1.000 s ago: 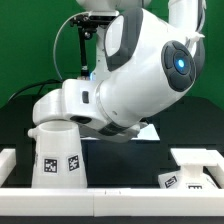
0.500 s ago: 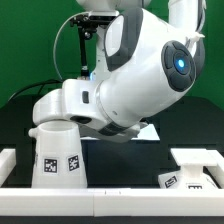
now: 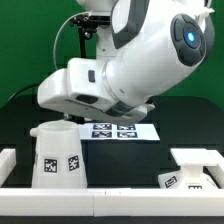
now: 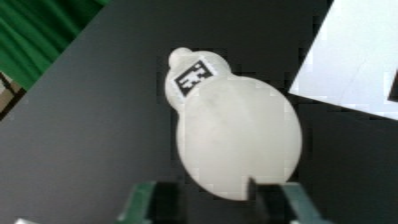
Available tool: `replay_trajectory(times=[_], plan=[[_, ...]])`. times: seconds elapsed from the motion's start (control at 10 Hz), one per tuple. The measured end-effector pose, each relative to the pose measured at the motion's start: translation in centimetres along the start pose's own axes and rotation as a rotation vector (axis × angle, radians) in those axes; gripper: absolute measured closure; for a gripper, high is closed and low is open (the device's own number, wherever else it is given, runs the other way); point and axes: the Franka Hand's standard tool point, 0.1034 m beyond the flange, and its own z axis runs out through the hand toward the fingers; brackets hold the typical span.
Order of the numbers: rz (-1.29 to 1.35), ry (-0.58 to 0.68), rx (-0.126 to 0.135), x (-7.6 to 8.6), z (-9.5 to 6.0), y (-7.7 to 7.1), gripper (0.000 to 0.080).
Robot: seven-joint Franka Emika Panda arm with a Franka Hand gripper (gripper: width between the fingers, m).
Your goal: Assemble lamp
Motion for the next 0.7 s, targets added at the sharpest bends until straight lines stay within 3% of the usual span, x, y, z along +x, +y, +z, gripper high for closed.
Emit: replay_trajectory(times=[0.1, 0.3, 0.4, 0.5, 0.7], plan=[[0.003, 0.001, 0.003, 0.1, 0.4, 0.2, 0.0479], [0.002, 0.001, 0.002, 0.1, 0.4, 0.1, 0.0205], [0.002, 0.001, 0.002, 0.1, 0.4, 0.1, 0.0205], [0.007, 0.001, 0.002, 0.1, 0.5, -0.1, 0.0119], [0.005, -0.009, 0.005, -0.1, 1.9, -1.2, 0.0105]])
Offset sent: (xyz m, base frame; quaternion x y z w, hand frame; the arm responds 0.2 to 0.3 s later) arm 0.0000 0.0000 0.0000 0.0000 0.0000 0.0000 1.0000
